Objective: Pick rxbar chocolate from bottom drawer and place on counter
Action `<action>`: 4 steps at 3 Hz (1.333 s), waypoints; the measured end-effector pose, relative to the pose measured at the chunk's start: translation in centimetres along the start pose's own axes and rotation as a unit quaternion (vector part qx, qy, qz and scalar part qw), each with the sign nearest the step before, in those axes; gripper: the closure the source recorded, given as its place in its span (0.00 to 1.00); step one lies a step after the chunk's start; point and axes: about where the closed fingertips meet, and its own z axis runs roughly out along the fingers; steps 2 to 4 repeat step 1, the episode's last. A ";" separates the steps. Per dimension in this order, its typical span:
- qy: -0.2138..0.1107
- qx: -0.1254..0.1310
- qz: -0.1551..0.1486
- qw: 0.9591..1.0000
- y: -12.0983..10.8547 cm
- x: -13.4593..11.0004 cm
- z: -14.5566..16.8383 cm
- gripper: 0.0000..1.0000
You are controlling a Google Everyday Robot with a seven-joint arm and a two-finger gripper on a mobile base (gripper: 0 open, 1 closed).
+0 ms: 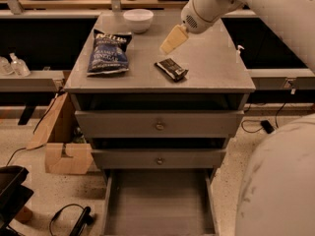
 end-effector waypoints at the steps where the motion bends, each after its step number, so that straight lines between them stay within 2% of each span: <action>1: 0.000 0.000 0.000 1.000 0.0 0.0 0.0 0.00; 4: 0.000 0.000 0.000 1.000 0.0 0.0 0.0 0.00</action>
Offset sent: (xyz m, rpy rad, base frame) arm 0.0000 0.0000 0.0000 0.0000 0.0000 0.0000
